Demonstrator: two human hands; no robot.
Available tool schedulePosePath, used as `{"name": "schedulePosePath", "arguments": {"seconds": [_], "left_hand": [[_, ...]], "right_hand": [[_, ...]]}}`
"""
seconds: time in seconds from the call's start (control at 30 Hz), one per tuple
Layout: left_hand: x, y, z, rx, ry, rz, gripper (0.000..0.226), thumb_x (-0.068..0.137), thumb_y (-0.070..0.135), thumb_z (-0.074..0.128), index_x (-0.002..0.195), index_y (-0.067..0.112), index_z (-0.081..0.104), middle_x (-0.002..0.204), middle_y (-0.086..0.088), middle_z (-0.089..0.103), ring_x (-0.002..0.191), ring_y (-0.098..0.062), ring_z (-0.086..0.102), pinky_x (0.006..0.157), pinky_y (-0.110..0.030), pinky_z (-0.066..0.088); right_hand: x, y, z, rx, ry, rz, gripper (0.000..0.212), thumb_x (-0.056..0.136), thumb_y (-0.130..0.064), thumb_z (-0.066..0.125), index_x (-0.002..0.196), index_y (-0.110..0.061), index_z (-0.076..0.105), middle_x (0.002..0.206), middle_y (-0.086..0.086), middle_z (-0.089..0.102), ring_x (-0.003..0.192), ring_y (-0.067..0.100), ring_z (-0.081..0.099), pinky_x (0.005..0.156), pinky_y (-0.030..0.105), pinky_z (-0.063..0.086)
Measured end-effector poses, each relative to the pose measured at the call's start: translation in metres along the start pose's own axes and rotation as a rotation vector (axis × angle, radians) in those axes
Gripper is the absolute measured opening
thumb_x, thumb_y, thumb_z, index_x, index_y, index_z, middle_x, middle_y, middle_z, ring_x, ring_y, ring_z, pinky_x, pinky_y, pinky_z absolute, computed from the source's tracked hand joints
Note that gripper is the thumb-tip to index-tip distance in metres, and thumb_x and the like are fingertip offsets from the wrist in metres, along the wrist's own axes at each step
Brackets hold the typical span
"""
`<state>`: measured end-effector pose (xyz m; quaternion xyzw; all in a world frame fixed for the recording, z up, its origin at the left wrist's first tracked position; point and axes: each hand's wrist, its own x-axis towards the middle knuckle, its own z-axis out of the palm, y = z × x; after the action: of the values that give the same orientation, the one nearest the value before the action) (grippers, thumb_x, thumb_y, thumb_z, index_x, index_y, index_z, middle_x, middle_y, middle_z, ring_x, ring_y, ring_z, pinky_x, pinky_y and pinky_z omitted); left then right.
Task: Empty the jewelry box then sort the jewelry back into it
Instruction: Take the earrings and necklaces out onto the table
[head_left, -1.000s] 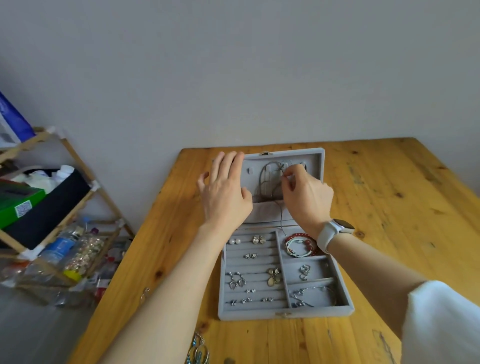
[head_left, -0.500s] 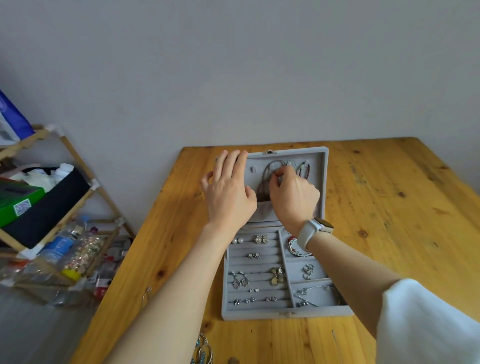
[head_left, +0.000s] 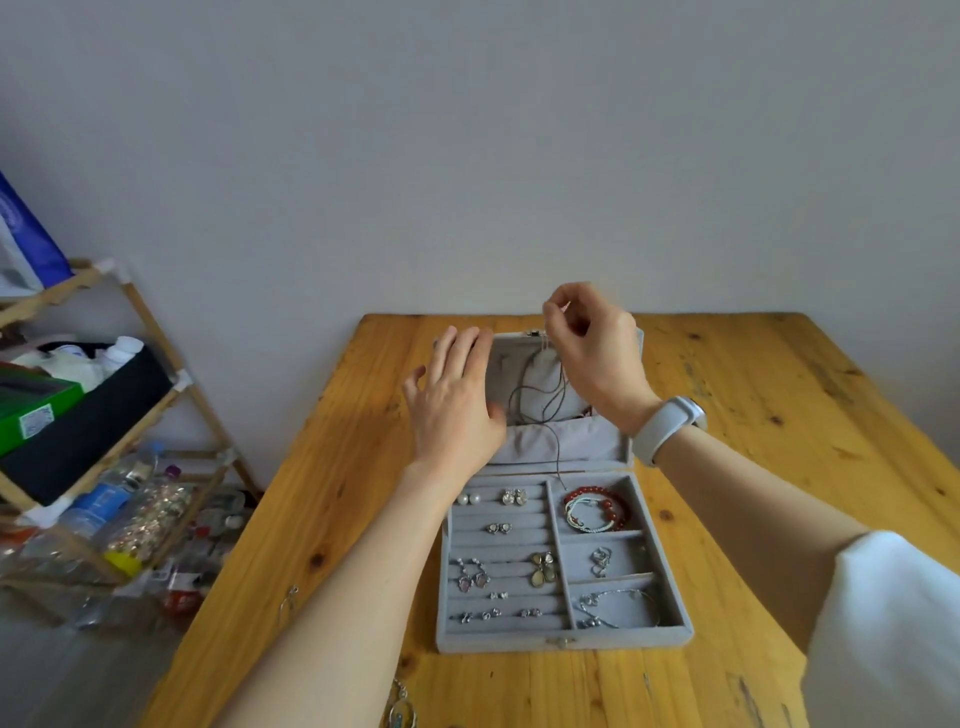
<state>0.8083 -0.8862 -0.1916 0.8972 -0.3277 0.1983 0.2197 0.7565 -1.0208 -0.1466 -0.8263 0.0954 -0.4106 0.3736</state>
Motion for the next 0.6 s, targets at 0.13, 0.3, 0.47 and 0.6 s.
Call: {"name": "schedulePosePath", "arguments": {"seconds": [0.13, 0.3, 0.47, 0.6], "left_hand": [[0.003, 0.003, -0.008, 0.000, -0.101, -0.038, 0.069, 0.081, 0.018, 0.053, 0.143, 0.020, 0.024, 0.151, 0.005, 0.020, 0.141, -0.013, 0.005, 0.106, -0.045, 0.023], [0.012, 0.005, -0.027, -0.023, -0.316, -0.098, 0.067, 0.092, 0.026, 0.043, 0.147, 0.022, 0.007, 0.156, 0.007, -0.001, 0.142, -0.010, -0.007, 0.113, -0.050, 0.006], [0.001, 0.020, -0.053, -0.411, -0.038, -0.080, 0.057, 0.088, 0.014, 0.051, 0.141, 0.018, 0.031, 0.152, 0.002, 0.020, 0.141, -0.011, 0.013, 0.114, -0.043, 0.016], [-0.032, 0.051, -0.091, -1.142, -0.140, -0.238, 0.052, 0.085, 0.007, 0.059, 0.132, 0.025, 0.043, 0.138, 0.006, 0.044, 0.128, -0.007, 0.039, 0.106, -0.029, 0.032]], "right_hand": [[0.019, -0.023, -0.019, 0.105, -0.053, -0.073, 0.011, 0.089, -0.011, 0.051, 0.080, -0.017, 0.050, 0.063, -0.013, 0.050, 0.058, 0.004, 0.046, 0.060, 0.025, 0.041], [0.040, -0.058, -0.042, 0.177, -0.079, -0.140, 0.007, 0.089, -0.011, 0.049, 0.083, -0.015, 0.049, 0.070, -0.011, 0.054, 0.064, 0.001, 0.052, 0.063, 0.029, 0.049], [0.036, -0.099, -0.063, 0.214, -0.148, -0.172, 0.021, 0.090, -0.008, 0.049, 0.074, -0.023, 0.047, 0.067, -0.007, 0.058, 0.060, 0.002, 0.054, 0.059, 0.022, 0.048], [0.006, -0.123, -0.078, 0.329, -0.192, -0.088, 0.021, 0.089, -0.006, 0.049, 0.073, -0.019, 0.048, 0.063, -0.002, 0.059, 0.055, 0.003, 0.053, 0.051, 0.019, 0.047]]}}
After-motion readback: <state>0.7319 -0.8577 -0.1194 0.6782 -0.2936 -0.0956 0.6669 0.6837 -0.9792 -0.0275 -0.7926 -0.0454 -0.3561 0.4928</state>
